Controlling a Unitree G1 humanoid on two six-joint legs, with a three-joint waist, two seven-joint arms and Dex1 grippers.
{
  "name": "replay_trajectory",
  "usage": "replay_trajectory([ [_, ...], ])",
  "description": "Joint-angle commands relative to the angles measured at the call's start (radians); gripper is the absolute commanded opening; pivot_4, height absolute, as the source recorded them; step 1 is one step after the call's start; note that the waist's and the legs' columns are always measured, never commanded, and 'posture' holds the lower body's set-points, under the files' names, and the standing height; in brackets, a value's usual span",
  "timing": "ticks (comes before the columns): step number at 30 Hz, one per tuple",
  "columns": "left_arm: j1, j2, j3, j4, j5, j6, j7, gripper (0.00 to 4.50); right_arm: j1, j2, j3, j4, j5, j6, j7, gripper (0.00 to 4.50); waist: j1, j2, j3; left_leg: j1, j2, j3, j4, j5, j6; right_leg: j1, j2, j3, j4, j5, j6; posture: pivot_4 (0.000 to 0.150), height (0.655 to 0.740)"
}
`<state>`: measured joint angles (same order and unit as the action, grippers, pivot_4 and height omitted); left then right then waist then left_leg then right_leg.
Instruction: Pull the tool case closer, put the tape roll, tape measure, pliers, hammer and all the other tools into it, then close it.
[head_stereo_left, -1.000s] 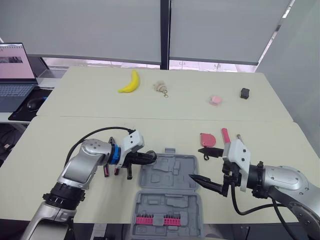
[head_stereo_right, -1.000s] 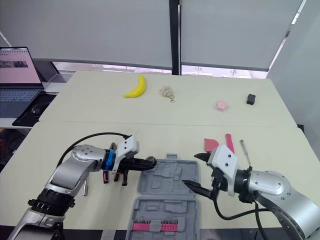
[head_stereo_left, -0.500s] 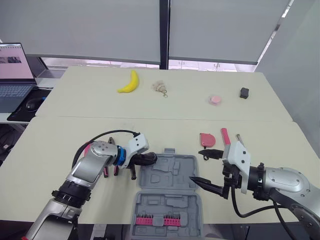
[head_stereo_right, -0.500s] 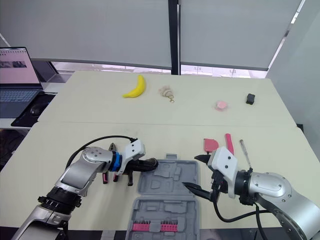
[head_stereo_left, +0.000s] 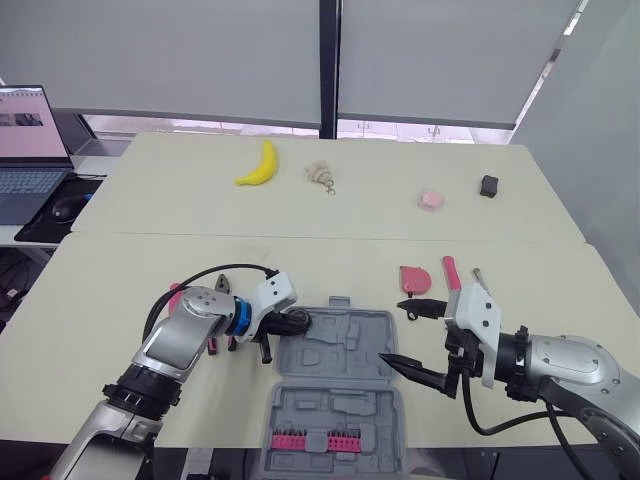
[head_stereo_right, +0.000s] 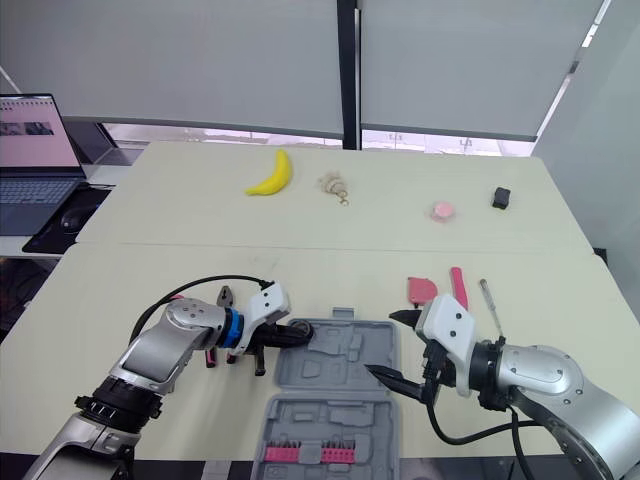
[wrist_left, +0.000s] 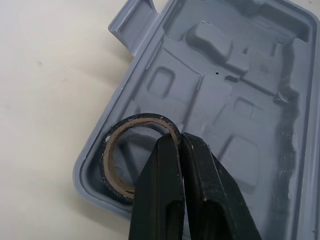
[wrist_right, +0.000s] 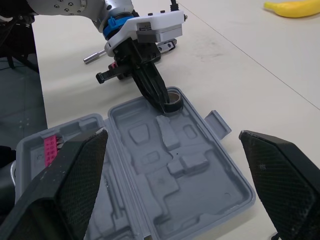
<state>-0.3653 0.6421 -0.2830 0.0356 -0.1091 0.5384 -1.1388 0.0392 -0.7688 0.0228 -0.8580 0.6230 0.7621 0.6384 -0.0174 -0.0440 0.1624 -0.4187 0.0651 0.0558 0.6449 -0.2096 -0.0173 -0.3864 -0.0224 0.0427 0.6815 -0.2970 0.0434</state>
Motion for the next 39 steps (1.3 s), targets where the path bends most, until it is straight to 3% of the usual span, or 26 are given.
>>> replay_trajectory([
  [1,-0.003,0.004,-0.010,-0.022,0.004,-0.004,0.010,0.05,0.001,-0.008,-0.015,-0.031,0.004,-0.012,0.001,4.50,0.000,0.000,0.000,0.000,0.000,0.000,0.000,0.000,0.000,0.000,0.000,0.000,0.000,0.000,0.000,0.150,0.7400],
  [10,-0.008,-0.003,-0.004,0.002,0.005,-0.028,0.031,0.05,0.005,-0.010,-0.017,-0.033,0.002,-0.013,0.003,4.50,0.000,0.000,0.000,0.000,0.000,0.000,0.000,0.000,0.000,0.000,0.000,0.000,0.000,0.000,0.000,0.150,0.7400],
  [13,-0.014,0.011,0.016,-0.015,-0.019,-0.018,0.014,0.66,0.007,-0.012,-0.021,-0.033,0.003,-0.013,0.004,4.50,0.000,0.000,0.000,0.000,0.000,0.000,0.000,0.000,0.000,-0.001,0.000,0.000,0.000,0.000,0.000,0.150,0.7400],
  [21,-0.026,0.082,0.098,-0.073,-0.093,-0.037,-0.036,3.08,0.011,-0.016,-0.026,-0.030,0.003,-0.017,0.005,4.50,0.000,0.000,0.000,0.000,0.000,-0.001,-0.001,0.000,0.000,-0.001,0.000,0.000,0.000,0.000,-0.001,0.150,0.7400],
  [27,-0.022,0.043,0.142,-0.015,-0.139,-0.184,-0.060,3.08,0.002,-0.013,-0.017,-0.023,0.000,-0.019,0.007,4.50,0.000,0.000,0.000,-0.001,0.000,0.000,-0.001,0.000,0.000,-0.001,-0.001,0.000,-0.001,0.000,-0.001,0.150,0.7400],
  [30,-0.019,0.020,0.145,0.023,-0.144,-0.242,-0.066,2.47,-0.005,-0.011,-0.013,-0.021,0.001,-0.017,0.007,4.50,0.000,0.000,0.000,-0.001,0.000,0.000,-0.001,0.000,0.000,-0.001,-0.001,0.000,-0.001,0.000,-0.001,0.150,0.7400],
  [34,-0.012,-0.002,0.125,0.069,-0.117,-0.319,-0.056,1.26,-0.005,-0.011,-0.014,-0.024,0.004,-0.014,0.005,4.50,0.000,0.000,0.000,-0.001,0.000,0.000,-0.001,0.000,0.000,-0.001,-0.001,0.000,-0.001,0.000,-0.001,0.150,0.7400],
  [39,-0.014,-0.020,0.106,0.124,-0.086,-0.390,-0.055,1.26,0.003,-0.013,-0.018,-0.031,0.007,-0.011,0.003,4.50,0.000,0.000,0.000,-0.001,0.000,0.000,-0.001,0.000,0.000,-0.001,-0.001,0.000,-0.001,0.000,-0.001,0.150,0.7400],
])
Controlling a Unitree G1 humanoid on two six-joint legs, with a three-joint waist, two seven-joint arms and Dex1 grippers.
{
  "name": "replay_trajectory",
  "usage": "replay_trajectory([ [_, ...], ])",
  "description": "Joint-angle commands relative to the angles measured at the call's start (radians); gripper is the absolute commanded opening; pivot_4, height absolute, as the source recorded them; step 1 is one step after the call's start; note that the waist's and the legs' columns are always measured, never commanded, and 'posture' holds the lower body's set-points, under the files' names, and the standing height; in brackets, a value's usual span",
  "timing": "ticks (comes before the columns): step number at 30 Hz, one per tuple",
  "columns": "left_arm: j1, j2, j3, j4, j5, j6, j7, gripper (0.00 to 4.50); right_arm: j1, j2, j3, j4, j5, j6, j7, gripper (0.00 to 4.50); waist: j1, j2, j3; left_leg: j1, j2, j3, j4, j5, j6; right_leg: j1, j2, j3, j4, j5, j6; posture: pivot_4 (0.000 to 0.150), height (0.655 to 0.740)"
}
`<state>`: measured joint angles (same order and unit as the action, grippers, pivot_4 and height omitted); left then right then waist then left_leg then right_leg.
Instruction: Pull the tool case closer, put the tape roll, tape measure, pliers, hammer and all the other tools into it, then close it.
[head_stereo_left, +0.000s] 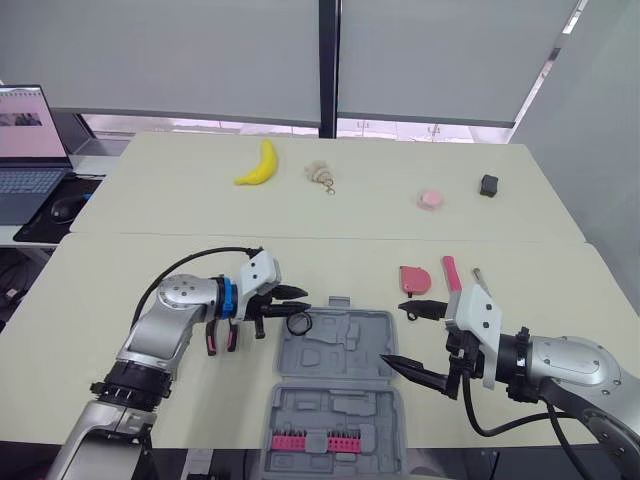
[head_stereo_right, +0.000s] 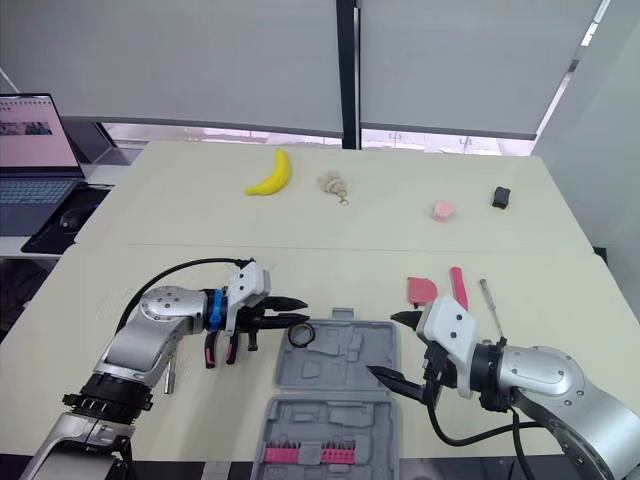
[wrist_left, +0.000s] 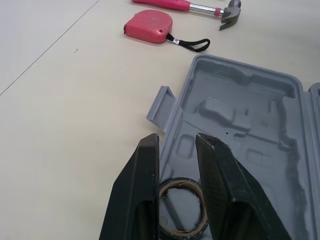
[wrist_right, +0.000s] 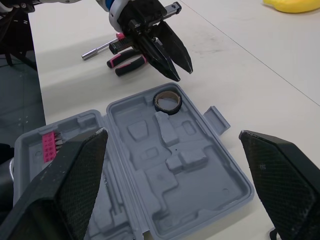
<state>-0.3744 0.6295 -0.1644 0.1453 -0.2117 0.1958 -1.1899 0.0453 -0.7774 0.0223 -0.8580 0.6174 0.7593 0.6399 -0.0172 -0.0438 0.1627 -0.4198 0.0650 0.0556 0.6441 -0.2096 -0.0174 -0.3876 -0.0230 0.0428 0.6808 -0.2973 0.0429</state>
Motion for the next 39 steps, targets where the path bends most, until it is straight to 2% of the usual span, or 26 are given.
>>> replay_trajectory([
  [1,-0.007,-0.011,-0.018,0.032,0.026,-0.068,-0.005,1.26,-0.004,-0.004,-0.017,-0.031,0.013,-0.008,0.001,4.50,0.000,0.000,0.000,0.000,0.000,0.000,0.000,0.000,0.000,0.000,0.000,0.000,0.000,0.000,0.000,0.150,0.7400],
  [7,-0.022,-0.044,-0.045,0.112,0.069,-0.154,0.001,1.26,-0.009,-0.004,-0.013,-0.029,0.012,-0.008,0.002,4.50,0.000,0.000,0.000,0.000,0.000,0.000,0.000,0.000,0.000,0.000,0.000,0.000,0.000,0.000,0.000,0.150,0.7400],
  [20,-0.040,-0.079,-0.095,0.370,0.236,-0.480,0.086,1.26,-0.003,-0.005,-0.014,-0.034,0.013,-0.007,0.000,4.50,0.000,0.000,0.000,0.000,0.000,0.000,0.000,0.000,0.000,0.000,0.000,0.000,0.000,0.000,0.000,0.150,0.7400],
  [24,-0.045,-0.082,-0.097,0.423,0.244,-0.527,0.093,1.26,-0.002,-0.007,-0.015,-0.034,0.013,-0.008,0.003,4.50,0.001,0.000,0.000,0.001,0.000,0.001,0.001,0.000,0.000,0.002,0.000,0.000,0.000,0.001,0.001,0.150,0.7400],
  [31,-0.042,-0.072,-0.041,0.356,0.155,-0.456,0.073,1.26,0.005,-0.005,-0.014,-0.039,0.010,-0.015,0.004,4.50,0.000,0.000,0.000,0.002,0.000,0.000,0.001,0.000,0.000,0.002,0.000,0.000,0.000,0.002,-0.001,0.150,0.7400],
  [39,-0.013,-0.006,0.092,0.087,-0.035,-0.161,0.051,1.26,-0.005,-0.002,-0.034,-0.029,0.025,-0.015,0.009,4.50,-0.002,0.000,0.000,-0.001,0.000,0.000,0.000,0.000,0.000,-0.001,0.001,0.000,0.000,0.002,-0.001,0.150,0.7400],
])
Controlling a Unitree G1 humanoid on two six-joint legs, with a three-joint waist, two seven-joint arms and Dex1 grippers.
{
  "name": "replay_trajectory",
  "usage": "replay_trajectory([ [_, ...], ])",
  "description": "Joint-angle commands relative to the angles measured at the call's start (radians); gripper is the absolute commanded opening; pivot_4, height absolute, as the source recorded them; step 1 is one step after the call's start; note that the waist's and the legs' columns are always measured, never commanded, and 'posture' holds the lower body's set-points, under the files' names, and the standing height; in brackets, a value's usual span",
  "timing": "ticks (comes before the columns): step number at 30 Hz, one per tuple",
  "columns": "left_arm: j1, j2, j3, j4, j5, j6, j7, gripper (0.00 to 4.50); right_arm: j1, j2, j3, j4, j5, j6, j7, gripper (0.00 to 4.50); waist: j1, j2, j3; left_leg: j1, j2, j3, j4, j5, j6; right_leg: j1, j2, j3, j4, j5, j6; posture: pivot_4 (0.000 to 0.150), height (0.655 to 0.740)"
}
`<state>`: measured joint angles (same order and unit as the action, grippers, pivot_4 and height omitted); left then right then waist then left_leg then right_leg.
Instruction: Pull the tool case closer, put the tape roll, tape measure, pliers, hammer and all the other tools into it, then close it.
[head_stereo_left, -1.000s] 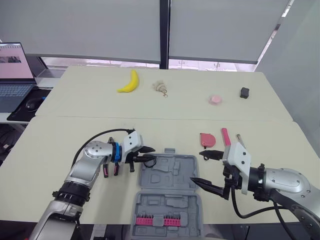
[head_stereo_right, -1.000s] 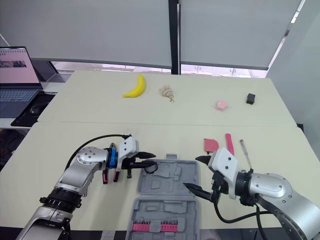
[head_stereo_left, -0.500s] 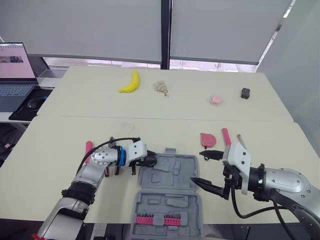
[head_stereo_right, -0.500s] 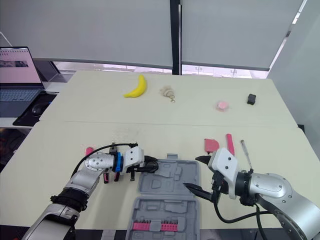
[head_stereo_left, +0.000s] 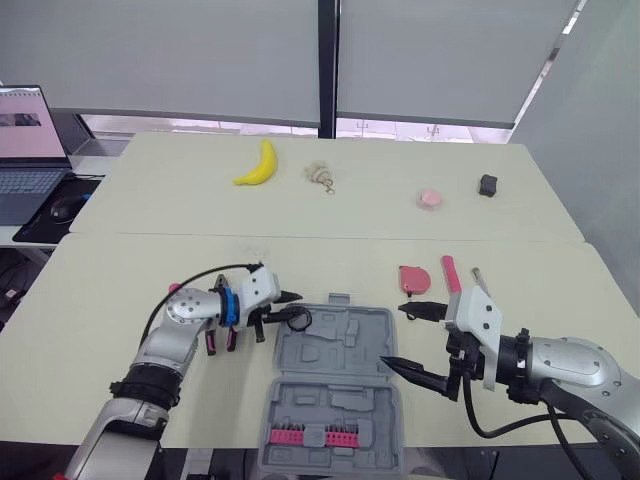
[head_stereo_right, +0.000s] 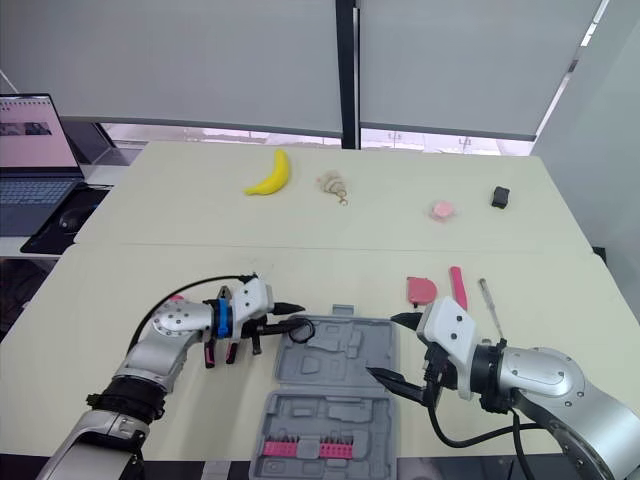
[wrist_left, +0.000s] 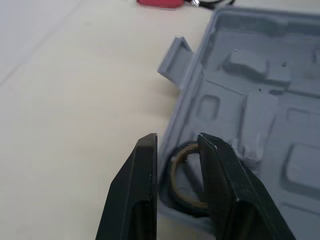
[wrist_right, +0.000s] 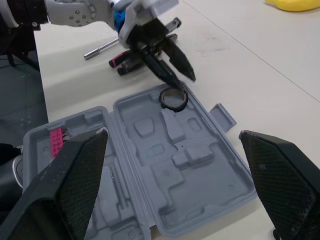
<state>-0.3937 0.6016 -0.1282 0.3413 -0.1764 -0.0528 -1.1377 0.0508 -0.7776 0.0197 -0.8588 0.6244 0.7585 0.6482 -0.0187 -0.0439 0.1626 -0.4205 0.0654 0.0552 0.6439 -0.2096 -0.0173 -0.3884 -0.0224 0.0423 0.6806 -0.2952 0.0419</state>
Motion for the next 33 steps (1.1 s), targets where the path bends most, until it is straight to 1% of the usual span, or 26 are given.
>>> replay_trajectory([
  [1,0.011,0.035,0.071,-0.142,-0.089,0.122,-0.001,1.26,-0.013,0.001,-0.034,-0.025,0.019,-0.015,-0.001,4.50,-0.001,0.000,0.000,0.000,0.000,0.000,0.000,0.000,0.000,0.000,0.000,0.000,0.000,0.000,0.000,0.150,0.7400],
  [3,0.021,0.058,0.104,-0.192,-0.125,0.171,-0.006,1.26,-0.021,0.005,-0.043,-0.017,0.021,-0.020,-0.004,4.50,-0.006,0.000,0.000,0.000,0.000,0.000,-0.001,0.000,0.000,0.000,0.000,0.000,0.000,0.000,0.000,0.150,0.7400],
  [5,0.042,0.104,0.163,-0.215,-0.166,0.207,-0.019,1.26,-0.011,-0.002,-0.083,-0.005,0.018,-0.031,-0.003,4.50,-0.008,0.000,0.000,0.000,0.000,0.000,-0.001,0.000,0.000,0.000,0.000,0.000,0.000,0.000,0.000,0.150,0.7400],
  [7,0.084,0.155,0.245,-0.204,-0.188,0.236,0.007,1.26,0.037,-0.025,-0.185,0.008,0.023,-0.034,0.011,4.50,-0.010,0.000,0.000,0.000,0.000,0.000,-0.001,0.000,0.000,0.000,0.000,0.000,0.000,0.000,0.000,0.150,0.7400],
  [9,0.121,0.183,0.302,-0.198,-0.198,0.250,0.035,1.26,0.086,-0.046,-0.268,0.015,0.027,-0.036,0.035,4.50,-0.011,0.001,0.001,0.001,0.000,-0.001,-0.001,0.000,0.000,0.000,0.000,0.000,0.000,-0.001,0.000,0.150,0.7400],
  [11,0.149,0.197,0.343,-0.200,-0.208,0.262,0.052,1.26,0.128,-0.065,-0.326,0.022,0.028,-0.045,0.059,4.50,-0.010,0.001,0.001,0.001,0.000,-0.001,-0.002,0.000,0.000,0.000,-0.001,0.000,-0.001,-0.001,-0.001,0.150,0.7400],
  [14,0.227,0.223,0.464,-0.176,-0.213,0.284,0.118,1.26,0.224,-0.084,-0.458,0.039,0.018,-0.062,0.110,4.50,-0.008,0.001,0.001,0.002,0.001,-0.001,-0.002,0.000,0.000,0.000,-0.001,0.000,-0.001,-0.001,-0.001,0.150,0.7400],
  [15,0.251,0.229,0.495,-0.171,-0.215,0.290,0.135,1.64,0.249,-0.086,-0.490,0.044,0.013,-0.069,0.122,4.50,-0.008,0.000,0.001,0.002,0.001,-0.001,-0.002,0.000,0.000,0.001,-0.002,0.000,-0.001,-0.001,0.000,0.150,0.7400],
  [16,0.298,0.238,0.534,-0.164,-0.216,0.288,0.141,1.85,0.288,-0.085,-0.526,0.053,-0.001,-0.082,0.140,4.50,-0.008,0.000,0.001,0.002,0.003,-0.001,-0.002,0.000,0.000,0.001,-0.002,0.000,-0.001,-0.001,0.000,0.150,0.7400],
  [18,0.396,0.256,0.602,-0.153,-0.217,0.289,0.140,2.51,0.354,-0.072,-0.586,0.075,-0.021,-0.107,0.165,4.50,-0.010,0.000,0.001,0.002,0.006,0.000,-0.002,0.000,0.000,0.000,-0.002,0.000,-0.001,-0.002,-0.001,0.150,0.7400],
  [19,0.439,0.263,0.633,-0.142,-0.216,0.288,0.140,2.72,0.383,-0.065,-0.608,0.088,-0.036,-0.124,0.175,4.50,-0.011,0.000,0.001,0.003,0.007,0.001,-0.003,0.000,-0.001,0.000,-0.003,0.000,-0.001,-0.002,-0.002,0.150,0.7400],
  [21,0.515,0.279,0.678,-0.111,-0.214,0.288,0.132,3.43,0.427,-0.053,-0.640,0.114,-0.058,-0.151,0.192,4.50,-0.012,0.000,0.001,0.004,0.008,0.003,-0.004,-0.001,-0.001,0.000,-0.006,0.000,-0.001,-0.003,-0.003,0.150,0.7400],
  [22,0.549,0.284,0.695,-0.094,-0.211,0.285,0.127,3.70,0.444,-0.049,-0.651,0.128,-0.069,-0.165,0.200,4.50,-0.011,0.000,0.001,0.004,0.008,0.003,-0.004,-0.001,-0.001,0.000,-0.007,0.000,-0.001,-0.005,-0.008,0.150,0.7400],
  [24,0.614,0.294,0.717,-0.071,-0.207,0.277,0.110,4.38,0.484,-0.044,-0.668,0.162,-0.097,-0.199,0.228,4.50,-0.010,0.000,0.001,0.004,0.010,0.003,-0.004,-0.001,-0.001,-0.001,-0.008,-0.001,-0.001,-0.007,-0.010,0.150,0.7400],
  [25,0.637,0.296,0.723,-0.063,-0.206,0.273,0.103,4.47,0.499,-0.041,-0.675,0.177,-0.108,-0.214,0.240,4.50,-0.010,0.000,0.001,0.005,0.011,0.003,-0.003,-0.001,-0.002,-0.002,-0.008,0.000,-0.002,-0.007,-0.010,0.150,0.7400],
  [27,0.678,0.301,0.735,-0.035,-0.204,0.270,0.093,4.47,0.530,-0.034,-0.693,0.203,-0.116,-0.227,0.262,4.50,-0.008,-0.001,0.000,0.006,0.013,0.003,-0.004,-0.005,-0.008,-0.002,-0.010,0.000,-0.002,-0.008,-0.010,0.150,0.7400],
  [33,0.750,0.305,0.742,0.016,-0.187,0.238,0.076,4.47,0.611,-0.042,-0.723,0.250,-0.164,-0.284,0.338,4.50,-0.005,-0.001,-0.001,0.005,0.013,0.009,-0.010,-0.006,-0.010,-0.003,-0.018,-0.004,-0.007,-0.008,-0.014,0.150,0.7400],
])
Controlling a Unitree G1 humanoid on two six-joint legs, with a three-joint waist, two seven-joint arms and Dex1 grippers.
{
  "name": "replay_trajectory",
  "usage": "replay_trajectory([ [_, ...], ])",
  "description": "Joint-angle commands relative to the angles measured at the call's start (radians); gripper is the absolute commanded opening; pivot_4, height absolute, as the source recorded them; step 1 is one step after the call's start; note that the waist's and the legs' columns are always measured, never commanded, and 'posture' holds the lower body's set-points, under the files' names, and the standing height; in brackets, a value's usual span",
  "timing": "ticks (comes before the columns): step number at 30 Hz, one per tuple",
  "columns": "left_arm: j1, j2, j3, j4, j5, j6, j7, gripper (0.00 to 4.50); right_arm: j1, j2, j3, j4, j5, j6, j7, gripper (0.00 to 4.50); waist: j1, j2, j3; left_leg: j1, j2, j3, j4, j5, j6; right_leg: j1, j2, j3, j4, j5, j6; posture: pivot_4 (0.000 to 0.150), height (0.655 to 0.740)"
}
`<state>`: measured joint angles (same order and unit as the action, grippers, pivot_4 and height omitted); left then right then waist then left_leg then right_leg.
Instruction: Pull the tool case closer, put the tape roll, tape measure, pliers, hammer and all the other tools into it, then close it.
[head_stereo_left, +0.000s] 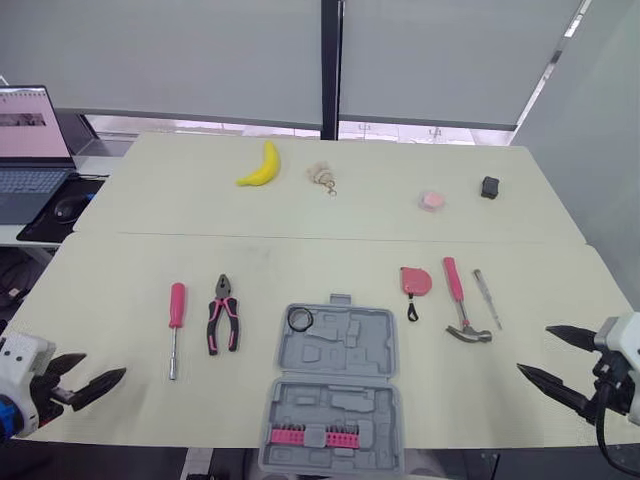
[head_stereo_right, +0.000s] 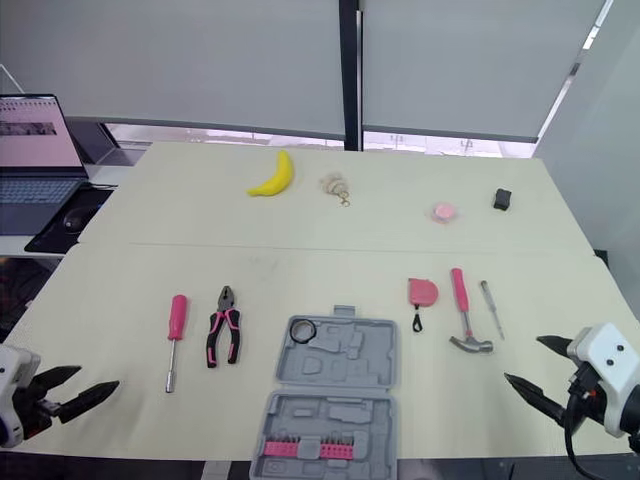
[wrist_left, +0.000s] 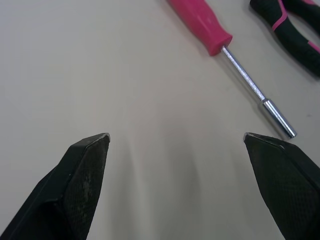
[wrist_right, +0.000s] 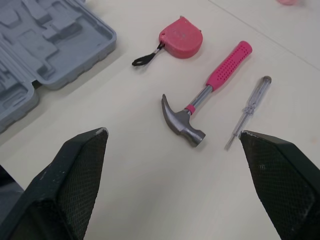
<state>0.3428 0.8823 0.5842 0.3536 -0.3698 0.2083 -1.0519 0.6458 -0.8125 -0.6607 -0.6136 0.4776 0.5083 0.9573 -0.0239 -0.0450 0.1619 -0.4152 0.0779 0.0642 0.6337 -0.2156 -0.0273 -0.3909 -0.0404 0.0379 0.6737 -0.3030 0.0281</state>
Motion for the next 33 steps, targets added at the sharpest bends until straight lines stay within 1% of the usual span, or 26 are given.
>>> replay_trajectory([
  [1,0.020,0.022,0.029,0.003,0.006,-0.026,-0.009,4.47,0.020,-0.007,-0.044,0.010,-0.021,-0.039,0.036,4.50,0.000,-0.001,-0.001,0.000,0.000,0.000,-0.001,0.000,0.000,0.000,0.000,0.000,-0.001,0.000,0.000,0.150,0.7400],
  [7,0.064,0.013,0.029,-0.029,-0.001,-0.038,-0.020,4.47,0.036,-0.005,-0.039,0.039,-0.049,-0.070,0.067,4.50,-0.002,-0.001,-0.002,0.000,0.001,0.001,-0.006,0.001,0.002,0.001,0.000,-0.002,-0.006,-0.002,-0.003,0.150,0.7400],
  [9,0.080,0.008,0.029,-0.063,-0.009,-0.038,-0.029,4.47,0.027,-0.005,-0.033,0.039,-0.048,-0.068,0.067,4.50,-0.002,-0.001,-0.002,-0.001,0.002,0.001,-0.006,0.002,0.003,0.001,0.001,-0.003,-0.009,-0.002,-0.003,0.150,0.7400],
  [12,0.093,0.000,0.023,-0.106,-0.017,-0.036,-0.035,4.47,0.009,-0.004,-0.018,0.038,-0.048,-0.062,0.065,4.50,-0.002,-0.002,-0.003,-0.001,0.001,0.002,-0.006,0.001,0.001,0.002,0.001,-0.002,-0.011,-0.002,-0.003,0.150,0.7400],
  [15,0.104,-0.010,0.003,-0.180,-0.030,-0.035,-0.061,4.47,-0.019,0.005,0.003,0.019,-0.037,-0.045,0.048,4.50,-0.002,-0.002,-0.003,-0.001,0.001,0.003,-0.006,0.001,0.001,0.002,0.001,-0.002,-0.011,-0.002,-0.003,0.150,0.7400],
  [19,0.084,-0.013,-0.061,-0.331,-0.060,-0.016,-0.111,4.47,-0.075,0.024,0.050,-0.047,-0.002,0.001,-0.005,4.50,-0.001,-0.001,-0.003,-0.001,0.001,0.003,-0.006,0.001,0.001,0.002,0.001,-0.002,-0.011,-0.002,-0.003,0.150,0.7400],
  [21,0.042,-0.009,-0.115,-0.407,-0.080,0.001,-0.135,4.47,-0.111,0.037,0.105,-0.094,0.009,0.025,-0.048,4.50,0.000,-0.001,-0.003,-0.001,0.001,0.003,-0.006,0.001,0.001,0.002,0.001,-0.002,-0.010,-0.002,-0.002,0.150,0.7400],
  [23,-0.024,0.000,-0.187,-0.490,-0.101,0.014,-0.164,4.47,-0.169,0.067,0.196,-0.146,0.018,0.070,-0.120,4.50,0.002,-0.001,-0.003,-0.001,0.001,0.003,-0.006,0.001,0.001,0.003,0.002,-0.002,-0.010,-0.002,-0.002,0.150,0.7400],
  [27,-0.184,0.010,-0.306,-0.590,-0.141,0.073,-0.195,4.47,-0.309,0.166,0.387,-0.197,-0.012,0.182,-0.314,4.50,0.001,-0.002,-0.004,-0.001,0.001,0.002,-0.004,0.001,0.001,0.006,0.005,0.000,-0.009,0.000,0.001,0.150,0.7400],
  [29,-0.265,0.007,-0.358,-0.618,-0.160,0.103,-0.208,4.47,-0.373,0.210,0.479,-0.191,-0.052,0.242,-0.408,4.50,-0.001,-0.001,-0.004,-0.001,0.000,0.002,-0.004,0.001,0.001,0.005,0.009,0.001,-0.008,0.002,0.004,0.150,0.7400],
  [30,-0.316,0.003,-0.392,-0.637,-0.171,0.117,-0.220,4.47,-0.413,0.243,0.536,-0.171,-0.090,0.259,-0.466,4.50,-0.002,-0.001,-0.004,-0.001,0.000,0.002,-0.004,0.001,0.001,0.005,0.013,0.001,-0.009,0.004,0.009,0.150,0.7400],
  [33,-0.408,0.009,-0.457,-0.659,-0.195,0.168,-0.252,4.47,-0.494,0.308,0.633,-0.123,-0.161,0.288,-0.569,4.50,-0.006,-0.001,-0.004,-0.003,-0.003,0.004,-0.003,0.001,0.001,0.002,0.018,0.004,-0.009,0.005,0.011,0.150,0.7400],
])
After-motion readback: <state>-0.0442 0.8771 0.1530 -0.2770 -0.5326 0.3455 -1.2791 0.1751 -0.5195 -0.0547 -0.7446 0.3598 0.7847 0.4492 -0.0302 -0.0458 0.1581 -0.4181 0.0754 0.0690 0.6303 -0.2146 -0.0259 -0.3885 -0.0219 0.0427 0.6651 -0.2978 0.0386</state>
